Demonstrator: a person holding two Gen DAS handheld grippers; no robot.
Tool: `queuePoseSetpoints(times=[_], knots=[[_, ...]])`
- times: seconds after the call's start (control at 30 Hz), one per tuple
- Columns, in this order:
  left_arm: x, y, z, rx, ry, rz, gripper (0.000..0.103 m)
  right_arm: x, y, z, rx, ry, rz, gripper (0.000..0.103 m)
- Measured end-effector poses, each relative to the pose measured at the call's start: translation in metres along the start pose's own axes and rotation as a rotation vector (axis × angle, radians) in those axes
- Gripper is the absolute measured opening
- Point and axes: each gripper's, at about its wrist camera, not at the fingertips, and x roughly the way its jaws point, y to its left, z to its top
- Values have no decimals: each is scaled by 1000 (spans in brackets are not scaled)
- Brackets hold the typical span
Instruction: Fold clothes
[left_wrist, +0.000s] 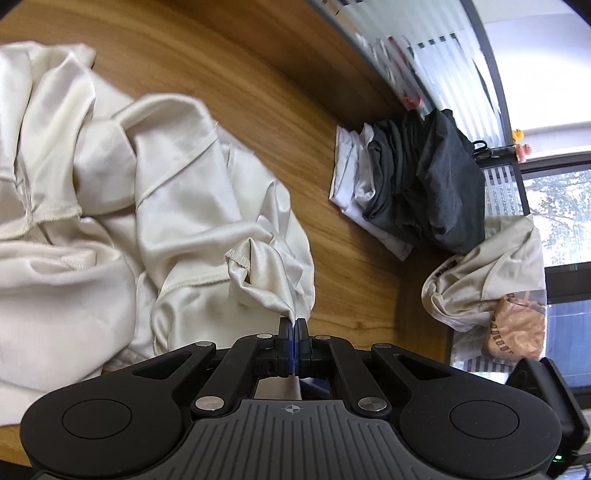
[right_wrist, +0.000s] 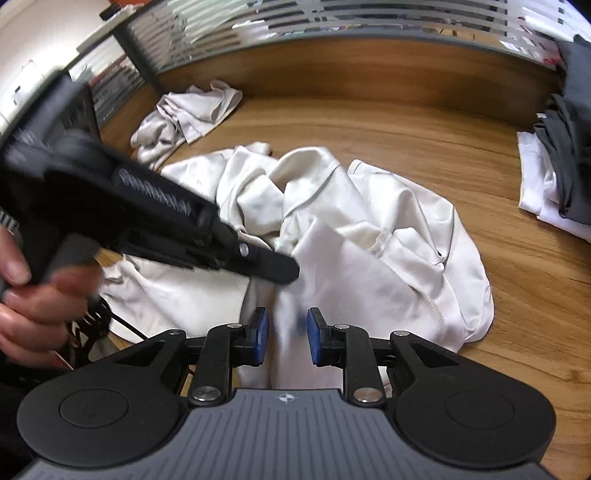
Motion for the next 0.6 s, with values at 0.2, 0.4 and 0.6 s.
queuePoseSetpoints(times=[0.2, 0.4, 0.6], knots=[[-13, -26, 9, 55, -58, -22, 3, -19, -18, 17, 24, -117, -32, 1], [-24, -65, 5, 173, -141, 34, 3, -51, -40, 35, 29, -243, -85, 1], [-1, -54, 2, 127, -146, 123, 3, -52, -85, 33, 75, -241, -131, 1]])
